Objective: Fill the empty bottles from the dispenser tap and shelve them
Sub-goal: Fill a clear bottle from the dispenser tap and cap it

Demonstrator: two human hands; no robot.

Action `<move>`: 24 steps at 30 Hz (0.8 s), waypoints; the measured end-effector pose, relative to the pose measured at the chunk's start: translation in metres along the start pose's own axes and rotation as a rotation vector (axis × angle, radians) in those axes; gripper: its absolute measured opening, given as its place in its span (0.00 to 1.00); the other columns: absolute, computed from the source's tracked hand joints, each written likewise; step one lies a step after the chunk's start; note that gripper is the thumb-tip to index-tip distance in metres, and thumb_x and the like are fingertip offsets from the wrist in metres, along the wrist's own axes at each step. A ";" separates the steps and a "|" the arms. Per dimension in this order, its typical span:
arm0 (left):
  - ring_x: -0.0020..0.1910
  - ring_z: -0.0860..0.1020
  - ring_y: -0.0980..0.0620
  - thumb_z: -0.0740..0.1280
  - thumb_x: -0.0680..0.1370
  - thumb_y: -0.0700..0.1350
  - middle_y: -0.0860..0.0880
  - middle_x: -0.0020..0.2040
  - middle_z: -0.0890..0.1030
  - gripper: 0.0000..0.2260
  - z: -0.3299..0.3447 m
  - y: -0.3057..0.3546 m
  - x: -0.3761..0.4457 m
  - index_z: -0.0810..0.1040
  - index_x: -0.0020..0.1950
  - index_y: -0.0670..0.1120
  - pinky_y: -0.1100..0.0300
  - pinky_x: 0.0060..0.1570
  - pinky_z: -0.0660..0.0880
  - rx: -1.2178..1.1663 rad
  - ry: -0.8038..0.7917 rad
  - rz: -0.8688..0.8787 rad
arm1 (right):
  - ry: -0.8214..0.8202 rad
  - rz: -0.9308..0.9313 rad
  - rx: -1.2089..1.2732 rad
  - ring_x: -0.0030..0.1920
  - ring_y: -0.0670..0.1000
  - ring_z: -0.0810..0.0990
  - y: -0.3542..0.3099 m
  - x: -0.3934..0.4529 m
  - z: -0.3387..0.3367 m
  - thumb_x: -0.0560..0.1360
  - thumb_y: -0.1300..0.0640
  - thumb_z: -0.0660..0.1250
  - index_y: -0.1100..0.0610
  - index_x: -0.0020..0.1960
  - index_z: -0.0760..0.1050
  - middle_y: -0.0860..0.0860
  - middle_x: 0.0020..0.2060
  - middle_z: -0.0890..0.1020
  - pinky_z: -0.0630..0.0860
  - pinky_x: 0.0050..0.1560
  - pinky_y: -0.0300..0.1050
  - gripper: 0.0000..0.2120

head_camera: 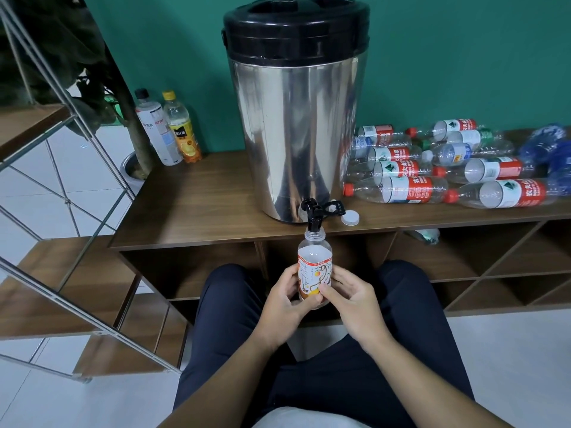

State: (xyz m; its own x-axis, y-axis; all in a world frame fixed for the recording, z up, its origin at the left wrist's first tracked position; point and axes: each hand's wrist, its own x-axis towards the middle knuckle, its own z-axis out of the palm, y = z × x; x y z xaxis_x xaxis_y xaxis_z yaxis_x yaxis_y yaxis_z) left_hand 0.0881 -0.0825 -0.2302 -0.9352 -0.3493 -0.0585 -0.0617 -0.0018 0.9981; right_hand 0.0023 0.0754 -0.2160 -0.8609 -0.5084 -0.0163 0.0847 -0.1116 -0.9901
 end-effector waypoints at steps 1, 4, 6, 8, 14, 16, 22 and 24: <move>0.75 0.81 0.50 0.80 0.82 0.40 0.52 0.73 0.84 0.31 0.000 0.000 0.000 0.72 0.82 0.51 0.52 0.71 0.81 -0.001 0.002 0.003 | 0.000 0.002 0.001 0.64 0.48 0.87 0.000 0.000 0.000 0.81 0.71 0.73 0.54 0.70 0.82 0.47 0.61 0.89 0.82 0.60 0.37 0.21; 0.75 0.81 0.51 0.79 0.82 0.40 0.52 0.73 0.84 0.31 0.000 0.001 -0.001 0.72 0.82 0.51 0.56 0.69 0.81 -0.013 0.007 0.006 | -0.004 0.004 0.010 0.64 0.48 0.87 0.001 0.000 0.000 0.81 0.71 0.72 0.53 0.69 0.82 0.46 0.61 0.89 0.82 0.60 0.37 0.21; 0.75 0.81 0.50 0.79 0.82 0.39 0.51 0.73 0.84 0.31 -0.001 0.001 -0.002 0.73 0.82 0.50 0.55 0.68 0.82 -0.030 0.005 0.004 | -0.011 0.007 0.015 0.64 0.48 0.87 0.002 0.001 -0.001 0.81 0.71 0.72 0.54 0.70 0.82 0.46 0.61 0.89 0.82 0.60 0.38 0.21; 0.75 0.81 0.49 0.79 0.82 0.38 0.51 0.73 0.84 0.31 -0.001 0.000 -0.002 0.73 0.82 0.50 0.54 0.68 0.82 -0.038 0.006 0.006 | -0.018 0.008 0.016 0.65 0.49 0.87 0.005 0.002 -0.002 0.81 0.71 0.72 0.55 0.71 0.81 0.47 0.62 0.89 0.82 0.62 0.40 0.22; 0.76 0.80 0.48 0.78 0.82 0.38 0.50 0.74 0.84 0.31 -0.004 0.000 -0.004 0.72 0.83 0.50 0.57 0.68 0.81 -0.062 0.009 0.023 | -0.020 0.006 0.019 0.66 0.50 0.87 0.009 0.003 -0.001 0.81 0.71 0.73 0.55 0.72 0.81 0.48 0.62 0.89 0.83 0.64 0.42 0.22; 0.75 0.80 0.47 0.78 0.82 0.37 0.48 0.73 0.84 0.31 -0.003 0.000 -0.004 0.72 0.84 0.49 0.57 0.67 0.82 -0.082 0.008 0.030 | -0.023 0.003 0.021 0.66 0.51 0.87 0.010 0.004 0.000 0.81 0.71 0.72 0.55 0.71 0.81 0.48 0.62 0.89 0.83 0.63 0.42 0.21; 0.76 0.80 0.43 0.76 0.83 0.34 0.45 0.73 0.84 0.30 0.002 -0.001 -0.002 0.72 0.83 0.47 0.56 0.65 0.83 -0.116 -0.002 0.051 | -0.015 0.005 0.026 0.66 0.50 0.86 0.009 0.004 -0.003 0.81 0.70 0.73 0.55 0.72 0.81 0.48 0.63 0.89 0.82 0.64 0.41 0.22; 0.76 0.80 0.44 0.76 0.83 0.34 0.46 0.74 0.84 0.30 0.002 -0.001 -0.003 0.72 0.83 0.47 0.55 0.66 0.83 -0.109 -0.006 0.049 | -0.016 0.006 0.025 0.66 0.50 0.86 0.009 0.003 -0.003 0.81 0.70 0.73 0.55 0.72 0.81 0.47 0.63 0.88 0.82 0.64 0.41 0.22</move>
State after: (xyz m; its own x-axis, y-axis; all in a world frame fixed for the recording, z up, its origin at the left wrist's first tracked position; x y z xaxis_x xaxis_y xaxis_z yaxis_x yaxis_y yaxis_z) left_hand 0.0898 -0.0797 -0.2310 -0.9382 -0.3460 -0.0090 0.0226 -0.0870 0.9960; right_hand -0.0016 0.0756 -0.2254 -0.8525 -0.5223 -0.0198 0.1021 -0.1293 -0.9863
